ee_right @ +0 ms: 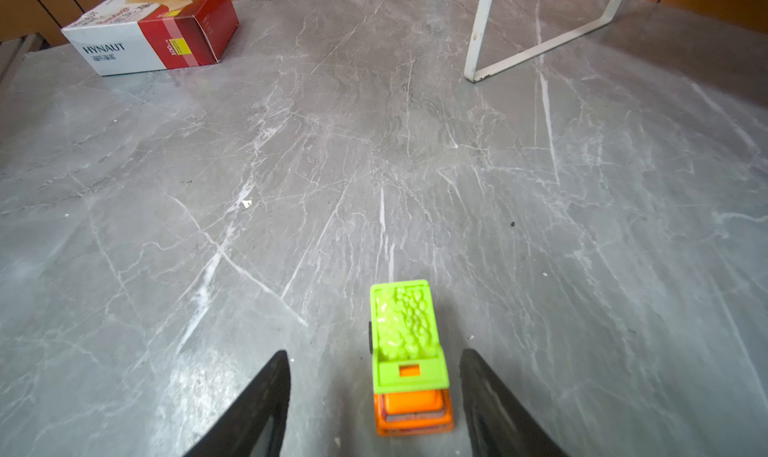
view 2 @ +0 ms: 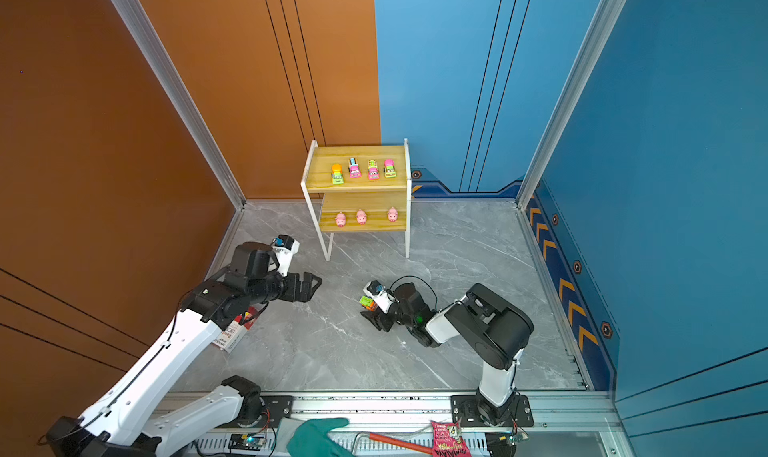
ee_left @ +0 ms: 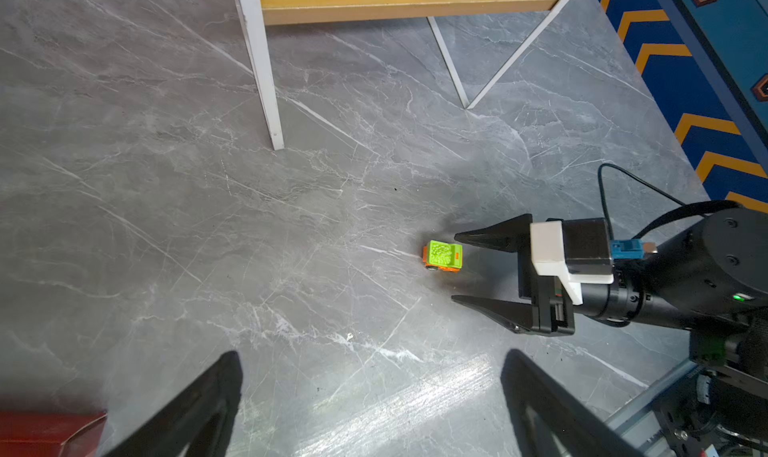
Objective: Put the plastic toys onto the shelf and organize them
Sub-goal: 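Close the right gripper on the orange-and-green dump truck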
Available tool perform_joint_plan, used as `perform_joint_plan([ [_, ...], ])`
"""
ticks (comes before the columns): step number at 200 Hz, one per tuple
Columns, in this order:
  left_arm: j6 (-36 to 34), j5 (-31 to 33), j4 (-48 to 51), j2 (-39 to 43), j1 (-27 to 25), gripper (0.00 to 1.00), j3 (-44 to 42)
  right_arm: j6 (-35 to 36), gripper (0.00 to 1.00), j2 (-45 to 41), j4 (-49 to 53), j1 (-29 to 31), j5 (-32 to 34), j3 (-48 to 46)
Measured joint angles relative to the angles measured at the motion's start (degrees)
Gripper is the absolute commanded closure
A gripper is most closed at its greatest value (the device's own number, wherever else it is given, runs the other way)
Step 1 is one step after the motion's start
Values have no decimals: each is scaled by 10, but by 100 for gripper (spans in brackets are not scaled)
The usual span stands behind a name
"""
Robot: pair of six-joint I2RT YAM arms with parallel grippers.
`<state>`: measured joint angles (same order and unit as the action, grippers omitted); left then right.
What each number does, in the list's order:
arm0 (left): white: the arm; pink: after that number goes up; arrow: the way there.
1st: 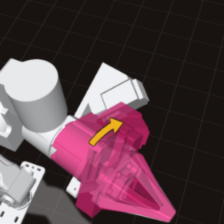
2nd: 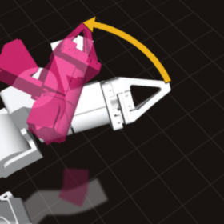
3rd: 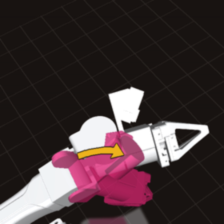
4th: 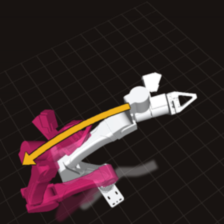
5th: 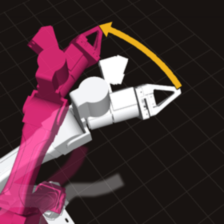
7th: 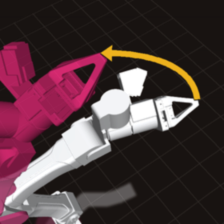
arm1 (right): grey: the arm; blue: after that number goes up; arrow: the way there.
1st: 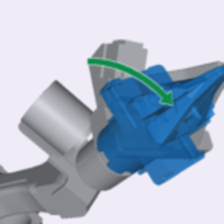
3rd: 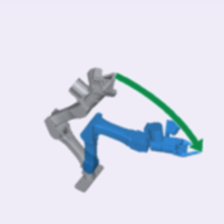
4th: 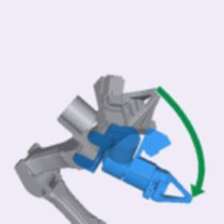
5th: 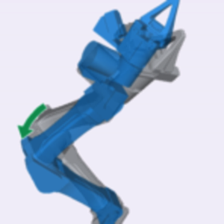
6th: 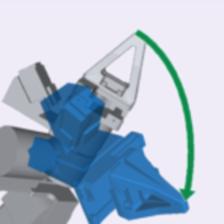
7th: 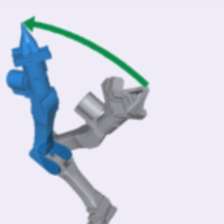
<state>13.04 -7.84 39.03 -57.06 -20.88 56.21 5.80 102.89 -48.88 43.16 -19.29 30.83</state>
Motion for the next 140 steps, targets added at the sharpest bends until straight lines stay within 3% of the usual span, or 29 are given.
perform_joint_plan([
  [140,-2,-19,0,0,37,2,-7,21,59,13,64,10,15,38],
])
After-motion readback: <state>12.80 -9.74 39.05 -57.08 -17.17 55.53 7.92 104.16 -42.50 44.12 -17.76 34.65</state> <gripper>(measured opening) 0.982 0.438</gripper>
